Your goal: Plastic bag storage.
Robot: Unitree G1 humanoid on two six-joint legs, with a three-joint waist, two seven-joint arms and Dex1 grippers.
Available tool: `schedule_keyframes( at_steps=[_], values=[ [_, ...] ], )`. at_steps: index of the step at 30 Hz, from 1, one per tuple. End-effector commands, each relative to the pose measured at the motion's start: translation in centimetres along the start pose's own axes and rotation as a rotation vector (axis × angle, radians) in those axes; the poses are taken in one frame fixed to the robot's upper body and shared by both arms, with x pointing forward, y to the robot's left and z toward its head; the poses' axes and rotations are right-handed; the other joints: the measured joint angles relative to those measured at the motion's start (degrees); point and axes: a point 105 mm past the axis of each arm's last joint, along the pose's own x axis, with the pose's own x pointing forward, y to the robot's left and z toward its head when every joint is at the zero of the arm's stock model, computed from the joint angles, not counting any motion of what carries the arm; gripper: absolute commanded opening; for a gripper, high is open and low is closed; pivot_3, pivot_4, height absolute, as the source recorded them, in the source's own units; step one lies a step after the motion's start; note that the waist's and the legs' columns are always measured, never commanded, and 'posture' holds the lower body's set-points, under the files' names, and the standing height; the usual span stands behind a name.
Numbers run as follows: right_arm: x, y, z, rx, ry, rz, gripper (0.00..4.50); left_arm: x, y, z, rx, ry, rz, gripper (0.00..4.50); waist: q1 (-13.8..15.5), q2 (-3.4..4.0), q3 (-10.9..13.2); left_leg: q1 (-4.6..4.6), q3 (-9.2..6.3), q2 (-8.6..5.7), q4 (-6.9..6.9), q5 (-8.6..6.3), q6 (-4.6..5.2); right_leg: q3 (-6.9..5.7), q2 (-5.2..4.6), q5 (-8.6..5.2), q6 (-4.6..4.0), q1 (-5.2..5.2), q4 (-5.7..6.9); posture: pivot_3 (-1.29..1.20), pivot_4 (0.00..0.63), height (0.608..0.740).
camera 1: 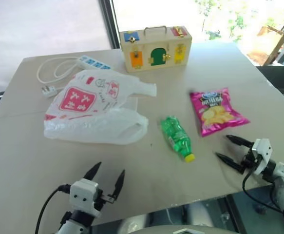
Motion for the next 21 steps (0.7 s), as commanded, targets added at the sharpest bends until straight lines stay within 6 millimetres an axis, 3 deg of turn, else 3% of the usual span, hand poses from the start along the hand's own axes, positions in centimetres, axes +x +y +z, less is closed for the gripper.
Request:
schedule_keyframes(
  at_steps=[1,5,9,13,21],
  values=[
    [-0.7,2.2,2.1,0.079,-0.011,0.154,4.5,0.0,-1.1,2.4,-0.009,-0.062,-0.072,4.42,0.2,0.22,0.1,-0.08,-0.01,0.0,0.01,-0.01,0.0,-0.01,0.0,0.0,0.0,-0.06,-0.01,0.0,0.15,0.74],
    [-0.6,3.7,5.7,0.176,-0.064,0.248,4.5,-0.5,-2.5,4.6,-0.06,-0.106,-0.181,4.42,-0.4,0.47,0.4,-0.33,0.01,0.0,0.01,-0.01,0.01,0.05,-0.23,0.0,0.01,-0.24,-0.06,0.0,0.15,0.74],
    [0.2,4.8,8.1,0.207,-0.11,0.322,4.5,-0.1,-3.1,6.1,-0.07,-0.139,-0.262,4.42,-0.2,0.39,0.5,-0.32,0.01,0.03,0.0,-0.05,0.08,-0.04,-0.27,0.0,0.01,-0.23,-0.06,0.0,0.15,0.74],
    [1.9,5.7,10.3,0.171,-0.183,0.356,4.5,1.9,-2.8,7.2,-0.088,-0.176,-0.262,4.42,0.4,0.38,0.6,-0.34,-0.09,-0.04,0.02,-0.01,0.02,-0.19,-0.09,0.0,0.03,-0.24,-0.06,0.0,0.15,0.74],
    [2.8,5.3,11.4,0.123,-0.204,0.333,4.5,7.3,-3.9,7.6,-0.109,-0.214,-0.344,4.42,1.0,0.38,0.6,-0.34,-0.13,-0.16,0.16,0.0,0.01,-0.2,-0.1,0.01,0.03,-0.24,0.0,0.0,0.15,0.74]
  ],
)
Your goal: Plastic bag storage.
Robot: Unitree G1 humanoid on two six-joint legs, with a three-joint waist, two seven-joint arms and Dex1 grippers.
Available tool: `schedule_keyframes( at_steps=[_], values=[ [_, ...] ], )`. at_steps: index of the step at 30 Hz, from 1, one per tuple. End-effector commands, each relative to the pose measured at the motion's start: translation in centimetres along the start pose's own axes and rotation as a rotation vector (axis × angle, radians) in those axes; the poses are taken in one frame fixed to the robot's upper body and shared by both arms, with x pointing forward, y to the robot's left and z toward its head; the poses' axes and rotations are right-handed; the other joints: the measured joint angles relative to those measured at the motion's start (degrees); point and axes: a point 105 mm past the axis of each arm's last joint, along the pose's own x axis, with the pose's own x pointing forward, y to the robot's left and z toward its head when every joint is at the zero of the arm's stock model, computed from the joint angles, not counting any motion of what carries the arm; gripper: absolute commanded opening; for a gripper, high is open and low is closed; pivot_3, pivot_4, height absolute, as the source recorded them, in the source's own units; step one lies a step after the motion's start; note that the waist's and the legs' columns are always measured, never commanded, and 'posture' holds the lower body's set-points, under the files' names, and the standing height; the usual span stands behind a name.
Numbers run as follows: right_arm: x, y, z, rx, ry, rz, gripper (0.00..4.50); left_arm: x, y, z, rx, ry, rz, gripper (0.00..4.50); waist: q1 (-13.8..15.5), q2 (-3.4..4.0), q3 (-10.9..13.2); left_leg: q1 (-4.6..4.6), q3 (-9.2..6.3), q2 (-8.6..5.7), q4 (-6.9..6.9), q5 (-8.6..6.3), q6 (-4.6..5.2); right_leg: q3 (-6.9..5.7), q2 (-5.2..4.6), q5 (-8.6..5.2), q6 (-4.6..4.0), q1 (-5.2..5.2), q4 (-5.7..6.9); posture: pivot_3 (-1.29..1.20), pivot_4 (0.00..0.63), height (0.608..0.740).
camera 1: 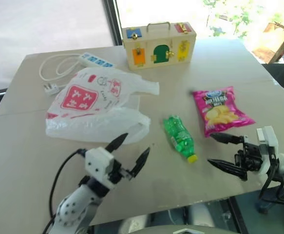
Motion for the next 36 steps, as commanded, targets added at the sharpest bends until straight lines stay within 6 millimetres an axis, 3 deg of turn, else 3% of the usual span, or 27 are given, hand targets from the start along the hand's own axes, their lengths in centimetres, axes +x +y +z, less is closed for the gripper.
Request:
schedule_keyframes(
  at_steps=[1,5,9,13,14,15,23,31,33,36],
  values=[
    [0.2,0.0,1.3,-0.062,-0.009,0.005,4.5,1.5,0.0,-0.9,-0.036,0.016,-0.039,4.42,0.1,0.0,0.0,0.01,0.0,0.0,0.01,0.0,0.0,0.0,0.0,0.0,0.0,0.0,0.03,0.0,0.15,0.74],
    [0.0,-0.2,1.3,-0.073,0.003,-0.007,4.5,3.0,0.9,-2.4,-0.009,0.053,-0.017,4.42,0.0,0.03,0.0,0.01,0.01,0.02,0.04,0.01,-0.01,0.03,0.03,0.0,0.0,0.0,0.06,0.0,0.15,0.74],
    [0.1,-0.4,1.4,-0.083,0.001,-0.019,4.5,4.5,0.6,-3.6,-0.022,0.063,-0.052,4.42,0.2,0.0,0.0,0.01,-0.02,0.0,0.11,0.01,-0.01,-0.01,0.02,0.0,0.01,0.01,0.09,0.0,0.15,0.74],
    [0.3,-0.4,1.5,-0.088,-0.003,-0.023,4.5,5.8,0.8,-3.5,-0.07,0.038,-0.074,4.42,0.2,-0.01,0.0,0.01,-0.02,-0.02,0.13,0.01,-0.01,-0.01,0.0,0.01,0.01,0.01,0.11,0.0,0.15,0.74],
    [0.3,-0.4,1.5,-0.089,-0.003,-0.024,4.5,5.8,0.7,-3.0,-0.101,0.008,-0.096,3.89,0.2,-0.01,0.0,0.01,-0.03,-0.01,0.12,0.01,-0.01,-0.01,0.0,0.01,0.01,0.0,0.11,0.0,0.15,0.74],
    [0.3,-0.4,1.5,-0.089,-0.003,-0.024,4.5,5.8,0.6,-2.6,-0.121,-0.014,-0.112,3.7,0.1,-0.01,0.0,0.01,-0.03,-0.01,0.12,0.01,-0.01,-0.01,0.0,0.01,0.01,0.0,0.11,0.0,0.15,0.74],
    [1.7,-1.1,0.6,-0.096,0.077,-0.06,4.5,4.6,1.5,-0.6,-0.145,-0.093,-0.114,0.05,-0.1,-0.01,0.0,0.02,-0.02,0.01,0.13,0.02,-0.01,0.0,0.01,0.01,0.01,-0.01,0.12,0.0,0.15,0.74],
    [6.6,-3.0,1.2,-0.07,0.151,-0.141,4.5,2.0,1.4,1.3,-0.183,-0.128,-0.121,0.05,-1.2,-0.01,0.0,0.01,-0.02,0.02,0.14,0.02,-0.02,0.01,0.02,0.01,0.01,-0.03,0.14,0.0,0.15,0.74],
    [7.8,-3.5,0.8,-0.036,0.221,-0.139,4.5,0.8,1.2,1.6,-0.193,-0.12,-0.119,0.05,-1.3,0.0,0.0,0.0,-0.02,0.02,0.14,0.02,-0.02,0.01,0.02,0.0,0.01,-0.02,0.14,0.0,0.15,0.74],
    [8.1,-4.1,-0.6,-0.014,0.398,-0.187,4.5,-0.1,1.5,1.8,-0.186,-0.11,-0.089,0.05,-1.1,-0.01,0.0,-0.01,-0.02,0.01,0.11,0.02,-0.02,0.02,0.01,0.0,-0.01,-0.04,0.1,0.0,0.15,0.74]
  ],
)
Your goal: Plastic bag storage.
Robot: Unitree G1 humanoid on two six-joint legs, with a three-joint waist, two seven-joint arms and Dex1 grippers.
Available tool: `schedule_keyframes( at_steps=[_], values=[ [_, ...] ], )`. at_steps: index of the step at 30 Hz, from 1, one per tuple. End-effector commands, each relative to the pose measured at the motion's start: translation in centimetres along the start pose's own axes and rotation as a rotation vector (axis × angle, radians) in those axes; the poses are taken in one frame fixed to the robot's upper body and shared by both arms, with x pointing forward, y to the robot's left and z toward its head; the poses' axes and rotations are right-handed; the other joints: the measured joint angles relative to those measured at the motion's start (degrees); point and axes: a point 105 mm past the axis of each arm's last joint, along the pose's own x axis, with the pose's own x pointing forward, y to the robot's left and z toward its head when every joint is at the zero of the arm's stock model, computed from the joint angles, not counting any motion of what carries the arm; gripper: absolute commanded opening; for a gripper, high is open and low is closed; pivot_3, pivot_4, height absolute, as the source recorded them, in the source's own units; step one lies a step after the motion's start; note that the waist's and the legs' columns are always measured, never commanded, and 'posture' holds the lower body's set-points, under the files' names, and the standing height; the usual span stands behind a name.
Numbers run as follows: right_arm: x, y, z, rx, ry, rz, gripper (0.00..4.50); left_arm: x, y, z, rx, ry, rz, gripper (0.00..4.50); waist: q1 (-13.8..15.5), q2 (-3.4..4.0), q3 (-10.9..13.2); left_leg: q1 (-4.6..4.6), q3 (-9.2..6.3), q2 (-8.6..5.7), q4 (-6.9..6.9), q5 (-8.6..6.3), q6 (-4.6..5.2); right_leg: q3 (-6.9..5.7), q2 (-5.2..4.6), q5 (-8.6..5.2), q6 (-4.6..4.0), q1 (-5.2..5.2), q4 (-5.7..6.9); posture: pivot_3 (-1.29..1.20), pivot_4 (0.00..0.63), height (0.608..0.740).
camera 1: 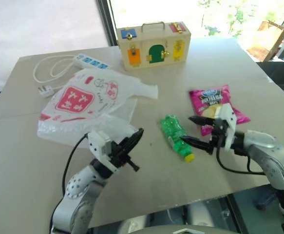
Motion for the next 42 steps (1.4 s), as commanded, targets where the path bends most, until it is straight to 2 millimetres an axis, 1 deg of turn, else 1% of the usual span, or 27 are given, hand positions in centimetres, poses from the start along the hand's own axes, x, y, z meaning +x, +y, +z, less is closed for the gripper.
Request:
schedule_keyframes(
  at_steps=[1,4,5,7,8,11,15,18,20,21,25,27,28,31,32,33,35,36,38,40,41,42],
  values=[
    [0.5,0.3,-1.0,0.028,0.178,-0.007,4.5,-0.6,-0.3,1.8,0.035,-0.047,0.007,0.05,0.3,0.0,0.0,-0.02,-0.01,-0.01,0.0,0.0,0.0,-0.01,-0.02,0.0,0.0,-0.01,0.0,0.0,0.15,0.74],
    [0.4,1.0,-1.6,0.064,0.264,0.045,4.5,-0.6,-0.2,2.0,0.044,-0.059,0.03,0.05,0.5,0.0,0.0,-0.07,-0.07,-0.03,0.02,0.0,0.0,-0.09,-0.04,0.0,0.0,0.0,-0.02,0.0,0.15,0.74],
    [0.2,1.3,-2.2,0.071,0.316,0.058,4.5,-0.5,-0.2,2.1,0.046,-0.062,0.034,0.05,0.4,0.0,0.0,-0.07,-0.04,-0.05,0.01,0.0,0.0,-0.06,-0.05,0.0,0.0,0.0,-0.02,0.0,0.15,0.74],
    [-0.2,1.3,-3.2,0.081,0.403,0.047,4.5,-0.5,-0.2,2.1,0.047,-0.063,0.038,0.05,0.2,-0.01,0.0,-0.07,-0.04,-0.05,0.01,0.0,0.0,-0.06,-0.06,0.0,0.0,-0.01,-0.03,0.0,0.15,0.74],
    [-0.3,1.0,-3.5,0.084,0.432,0.018,4.5,-0.4,-0.3,2.0,0.047,-0.063,0.039,0.05,0.1,-0.01,0.0,-0.07,-0.04,-0.05,0.0,0.0,0.0,-0.06,-0.06,0.0,0.0,-0.01,-0.03,0.0,0.15,0.74],
    [0.2,0.3,-3.9,0.092,0.453,-0.045,4.5,-0.2,-0.3,2.0,0.048,-0.069,0.048,0.05,0.0,0.0,0.0,-0.07,-0.03,-0.03,-0.01,0.0,0.0,-0.06,-0.05,0.0,0.0,-0.03,-0.02,0.0,0.15,0.74],
    [1.1,0.6,-3.8,0.09,0.441,-0.052,4.5,0.2,-0.2,2.0,0.05,-0.073,0.049,0.05,0.0,-0.04,0.0,-0.05,0.02,-0.01,0.0,0.0,0.0,-0.01,-0.01,0.0,0.0,-0.07,0.03,0.0,0.15,0.74],
    [1.4,0.5,-3.5,0.079,0.414,-0.065,3.74,0.3,-0.2,2.1,0.053,-0.072,0.046,0.0,-0.1,-0.06,0.0,-0.06,0.02,-0.02,0.0,0.0,0.0,0.0,-0.01,0.0,0.0,-0.07,0.03,0.0,0.15,0.74],
    [1.4,0.3,-3.2,0.07,0.397,-0.08,2.96,0.3,-0.1,2.1,0.055,-0.07,0.044,0.0,-0.1,-0.06,-0.1,-0.06,0.03,-0.02,0.0,0.0,0.0,0.0,-0.01,0.0,0.0,-0.09,0.03,0.0,0.15,0.74],
    [1.4,0.2,-3.1,0.07,0.389,-0.088,2.86,0.4,-0.1,2.1,0.056,-0.069,0.042,0.0,-0.1,-0.06,0.0,-0.07,0.03,-0.01,0.0,0.0,0.0,0.0,-0.01,0.0,0.0,-0.1,0.03,0.0,0.15,0.74],
    [1.3,-0.4,-2.4,0.07,0.354,-0.111,2.86,0.8,0.0,2.1,0.058,-0.066,0.022,0.0,-0.1,-0.06,0.0,-0.07,0.03,-0.01,0.0,0.01,-0.01,0.0,0.0,0.0,0.0,-0.11,0.05,0.0,0.15,0.74],
    [1.4,-0.1,-1.8,0.087,0.313,-0.08,2.86,1.4,0.1,2.2,0.062,-0.073,0.007,0.0,-0.1,-0.06,0.0,-0.08,0.03,-0.02,0.0,0.01,-0.01,0.0,0.0,0.0,0.0,-0.12,0.05,0.0,0.15,0.74],
    [1.5,0.2,-0.9,0.106,0.26,-0.052,2.86,2.0,0.3,2.4,0.07,-0.083,-0.004,0.0,0.0,-0.06,0.0,-0.1,0.03,-0.02,0.01,0.01,-0.01,0.0,0.0,0.0,0.0,-0.13,0.05,0.0,0.15,0.74],
    [1.1,0.3,2.5,0.192,0.089,0.016,2.86,4.6,1.3,3.4,0.127,-0.125,-0.027,0.0,0.1,-0.07,0.0,-0.2,-0.01,-0.04,0.01,0.01,-0.01,-0.04,-0.01,0.0,0.0,-0.19,0.05,0.0,0.15,0.74],
    [0.8,-0.1,3.5,0.216,0.044,0.013,2.86,5.8,1.6,4.1,0.147,-0.149,-0.035,0.0,0.0,-0.08,0.0,-0.22,-0.03,-0.04,0.06,0.03,-0.03,-0.08,0.0,0.01,0.01,-0.2,0.09,0.0,0.15,0.74],
    [0.4,-0.7,4.5,0.229,0.0,-0.003,2.86,7.2,1.4,4.8,0.155,-0.179,-0.07,0.0,0.0,-0.08,0.0,-0.26,-0.06,-0.04,0.11,0.04,-0.04,-0.1,0.01,0.01,0.01,-0.21,0.12,0.0,0.15,0.74],
    [-0.6,-2.0,6.2,0.245,-0.072,-0.039,2.86,9.5,-0.4,6.0,0.153,-0.224,-0.201,0.0,0.1,-0.11,0.0,-0.27,-0.06,-0.1,0.16,0.04,-0.04,-0.1,-0.03,0.02,0.01,-0.19,0.13,0.0,0.15,0.74],
    [-0.9,-2.4,6.7,0.249,-0.091,-0.052,2.86,10.0,-1.1,6.3,0.15,-0.233,-0.249,0.0,0.0,-0.13,0.0,-0.36,-0.11,-0.14,0.24,0.04,-0.03,-0.15,-0.04,0.02,0.02,-0.21,0.13,0.0,0.15,0.74],
    [-2.0,-3.6,7.9,0.268,-0.142,-0.095,2.86,11.0,-2.9,6.0,0.133,-0.223,-0.372,0.0,-0.2,-0.15,0.0,-0.37,-0.07,-0.18,0.25,0.03,-0.01,-0.26,-0.13,0.02,0.01,-0.22,0.1,0.0,0.15,0.74],
    [-3.3,-4.6,8.5,0.275,-0.172,-0.138,2.86,11.1,-4.7,5.4,0.092,-0.193,-0.503,0.0,-0.5,-0.15,0.0,-0.37,0.01,-0.2,0.09,0.02,0.01,-0.63,-0.31,0.02,0.01,-0.33,0.18,0.0,0.15,0.74],
    [-3.9,-5.1,8.7,0.273,-0.176,-0.163,2.86,10.9,-5.5,4.9,0.073,-0.171,-0.565,0.0,-0.8,-0.15,0.0,-0.41,0.01,-0.2,0.04,0.03,0.01,-0.7,-0.34,0.02,0.01,-0.39,0.34,0.0,0.15,0.74],
    [-4.5,-5.6,8.7,0.27,-0.179,-0.188,2.86,10.6,-6.2,4.5,0.051,-0.147,-0.626,0.0,-1.1,-0.15,0.0,-0.53,0.02,-0.21,0.05,0.02,0.02,-0.87,-0.41,0.02,0.01,-0.67,0.57,0.0,0.15,0.74]
  ],
)
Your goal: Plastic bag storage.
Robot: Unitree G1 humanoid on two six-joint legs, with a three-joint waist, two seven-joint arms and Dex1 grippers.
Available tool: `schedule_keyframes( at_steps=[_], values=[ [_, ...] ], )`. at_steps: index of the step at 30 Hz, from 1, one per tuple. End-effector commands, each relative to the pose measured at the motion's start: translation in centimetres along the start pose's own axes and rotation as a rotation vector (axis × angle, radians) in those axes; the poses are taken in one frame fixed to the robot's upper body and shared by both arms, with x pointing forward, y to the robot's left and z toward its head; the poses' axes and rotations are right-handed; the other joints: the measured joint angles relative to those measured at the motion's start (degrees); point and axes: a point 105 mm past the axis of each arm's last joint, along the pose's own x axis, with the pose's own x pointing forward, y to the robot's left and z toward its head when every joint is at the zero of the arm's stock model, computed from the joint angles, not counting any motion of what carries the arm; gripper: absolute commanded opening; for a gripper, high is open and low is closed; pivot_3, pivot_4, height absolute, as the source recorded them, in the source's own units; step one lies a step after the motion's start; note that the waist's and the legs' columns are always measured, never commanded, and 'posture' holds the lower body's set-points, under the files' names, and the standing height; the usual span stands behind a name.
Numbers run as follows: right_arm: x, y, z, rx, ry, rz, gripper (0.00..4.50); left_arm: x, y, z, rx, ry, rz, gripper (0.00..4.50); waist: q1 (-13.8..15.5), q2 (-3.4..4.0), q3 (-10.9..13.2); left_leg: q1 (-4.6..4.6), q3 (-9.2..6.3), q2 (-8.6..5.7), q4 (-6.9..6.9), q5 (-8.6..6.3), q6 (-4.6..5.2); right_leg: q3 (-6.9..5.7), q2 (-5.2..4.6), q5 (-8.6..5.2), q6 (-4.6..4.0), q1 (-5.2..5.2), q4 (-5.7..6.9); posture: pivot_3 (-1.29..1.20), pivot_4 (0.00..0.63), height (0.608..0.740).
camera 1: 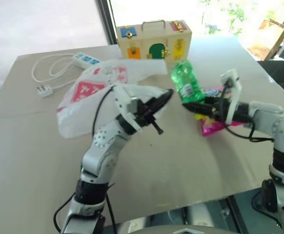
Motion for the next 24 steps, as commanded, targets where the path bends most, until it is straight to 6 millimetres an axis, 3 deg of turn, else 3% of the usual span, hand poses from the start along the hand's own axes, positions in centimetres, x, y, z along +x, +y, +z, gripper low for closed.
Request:
schedule_keyframes(
  at_steps=[1,4,8,16,24],
  values=[
    [-2.4,-1.0,2.7,-0.049,-0.086,-0.056,2.86,0.0,-3.4,-0.7,-0.11,0.026,-0.24,0.0,-0.7,0.0,0.0,-0.07,0.01,-0.03,0.05,0.0,0.01,-0.1,-0.09,0.0,-0.01,-0.16,0.12,0.0,0.15,0.74],
    [-3.8,-1.7,2.4,-0.063,-0.042,-0.082,2.86,-1.4,-4.9,-1.2,-0.185,0.077,-0.345,0.0,-1.3,0.01,0.0,-0.39,0.08,-0.02,0.13,0.0,0.01,-0.26,-0.17,-0.01,-0.01,-0.61,0.29,0.0,0.15,0.74],
    [-4.1,-0.9,-0.5,-0.045,0.112,-0.007,2.86,-3.0,-4.1,-1.3,-0.179,0.102,-0.303,0.0,-2.0,0.01,0.0,-0.46,0.12,-0.01,0.21,0.0,0.01,-0.23,-0.17,0.01,-0.01,-0.74,0.38,0.0,0.15,0.74],
    [-1.4,4.3,-3.7,0.001,0.293,0.324,2.86,-5.9,-4.0,-0.6,-0.167,0.105,-0.235,0.0,-1.8,0.02,0.0,-0.45,0.16,0.02,0.81,0.0,0.01,-0.05,-0.08,0.28,-0.04,-0.71,0.45,0.0,0.15,0.74],
    [2.1,4.1,-6.9,0.022,0.512,0.429,2.86,-7.9,-6.0,-0.8,-0.169,0.103,-0.209,0.0,-0.6,0.0,0.0,-0.5,0.13,0.0,0.81,0.0,0.01,-0.1,-0.09,0.33,-0.09,-0.76,0.33,0.0,0.15,0.74]
  ],
)
